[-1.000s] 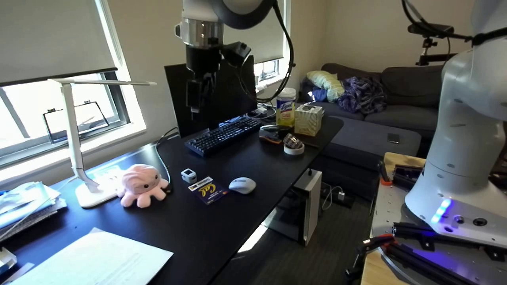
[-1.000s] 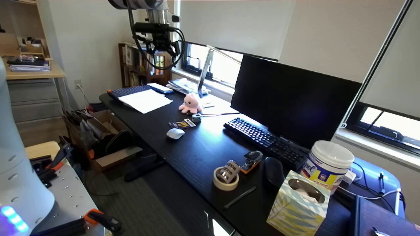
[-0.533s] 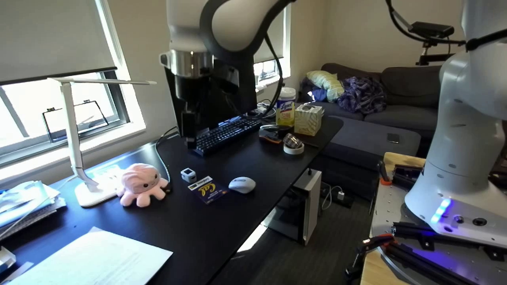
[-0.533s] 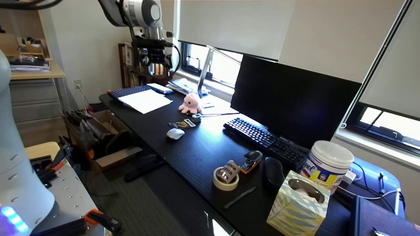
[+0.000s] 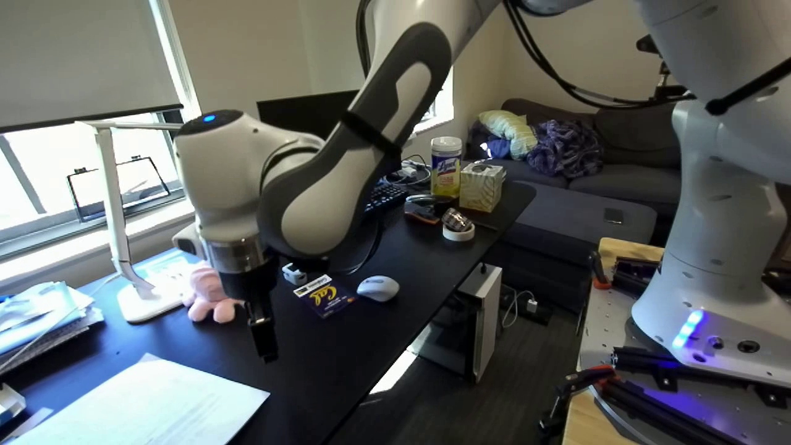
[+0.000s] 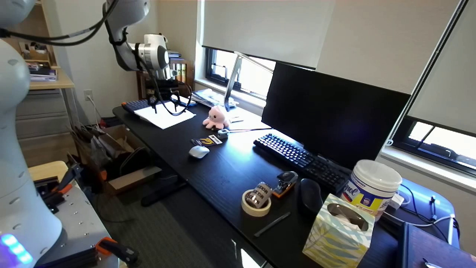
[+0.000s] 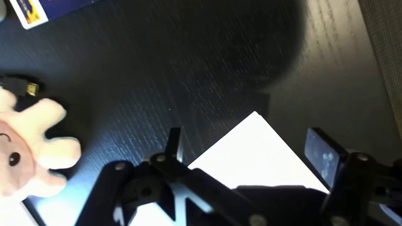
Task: Flip the papers upside down
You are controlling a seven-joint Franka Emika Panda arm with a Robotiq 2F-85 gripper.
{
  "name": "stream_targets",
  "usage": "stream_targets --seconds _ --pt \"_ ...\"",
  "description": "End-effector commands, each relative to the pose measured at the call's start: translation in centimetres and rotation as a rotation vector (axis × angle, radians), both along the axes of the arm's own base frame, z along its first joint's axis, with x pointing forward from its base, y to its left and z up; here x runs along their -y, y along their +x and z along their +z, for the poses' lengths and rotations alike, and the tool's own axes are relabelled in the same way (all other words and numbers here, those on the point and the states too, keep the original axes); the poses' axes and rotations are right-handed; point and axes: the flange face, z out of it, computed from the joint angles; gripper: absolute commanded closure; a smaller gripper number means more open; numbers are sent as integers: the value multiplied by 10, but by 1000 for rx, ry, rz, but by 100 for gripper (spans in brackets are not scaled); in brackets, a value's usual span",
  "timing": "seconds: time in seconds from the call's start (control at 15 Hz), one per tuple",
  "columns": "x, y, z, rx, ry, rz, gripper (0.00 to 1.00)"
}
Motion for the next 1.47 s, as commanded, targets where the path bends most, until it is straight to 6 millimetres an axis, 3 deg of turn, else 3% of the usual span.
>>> stream_targets --seconds 0.0,0.2,0.33,0.8,1.07,1.4 --pt "-8 3 -10 0 -5 10 0" --pt "-10 11 -15 5 -10 13 0" --pt "-22 11 -29 -7 4 62 0" --pt "-65 -29 -52 22 94 183 0" --pt "-86 -53 -60 85 4 212 0" --pt "-97 -58 -90 313 -170 189 0"
